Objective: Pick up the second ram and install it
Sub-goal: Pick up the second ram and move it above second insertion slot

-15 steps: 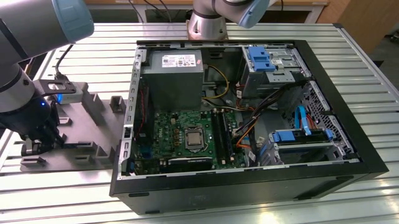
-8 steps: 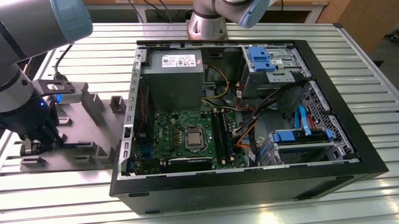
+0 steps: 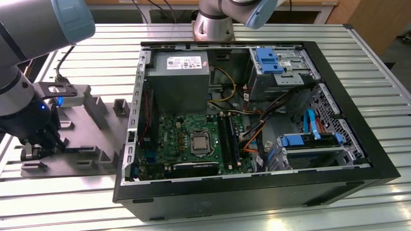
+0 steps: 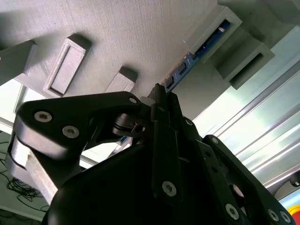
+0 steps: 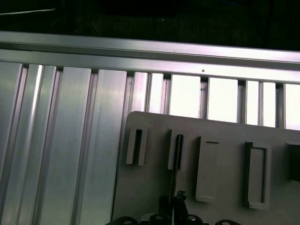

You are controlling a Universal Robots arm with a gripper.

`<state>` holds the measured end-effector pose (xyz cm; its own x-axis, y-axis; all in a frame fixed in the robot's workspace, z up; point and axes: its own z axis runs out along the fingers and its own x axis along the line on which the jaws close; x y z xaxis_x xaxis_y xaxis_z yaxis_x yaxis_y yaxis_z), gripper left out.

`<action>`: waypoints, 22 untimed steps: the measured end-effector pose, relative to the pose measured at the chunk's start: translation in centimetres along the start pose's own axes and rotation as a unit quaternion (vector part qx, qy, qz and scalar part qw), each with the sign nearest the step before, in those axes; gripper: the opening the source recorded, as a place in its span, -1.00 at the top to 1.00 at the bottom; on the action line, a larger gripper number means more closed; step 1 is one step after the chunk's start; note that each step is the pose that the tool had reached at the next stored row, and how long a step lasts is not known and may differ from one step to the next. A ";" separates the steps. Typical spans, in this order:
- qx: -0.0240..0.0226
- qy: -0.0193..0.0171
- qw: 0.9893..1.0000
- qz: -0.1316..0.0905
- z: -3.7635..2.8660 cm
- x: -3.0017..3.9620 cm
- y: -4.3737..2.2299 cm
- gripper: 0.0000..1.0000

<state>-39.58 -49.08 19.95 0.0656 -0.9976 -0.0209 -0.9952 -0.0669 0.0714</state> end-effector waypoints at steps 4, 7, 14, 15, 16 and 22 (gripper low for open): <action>0.000 0.000 1.000 0.000 0.00 0.00 0.01 0.76; 0.000 0.000 1.000 0.000 0.00 0.00 0.01 0.76; 0.000 -0.001 1.000 0.018 0.01 -0.01 0.03 0.76; 0.001 -0.002 1.000 0.027 0.02 -0.01 0.03 0.76; 0.001 -0.003 0.999 0.036 0.03 0.00 0.02 0.76; 0.001 -0.005 0.998 0.064 0.07 0.00 0.01 0.76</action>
<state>-39.60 -49.08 19.87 -0.0637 -0.9977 -0.0211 -0.9955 0.0620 0.0714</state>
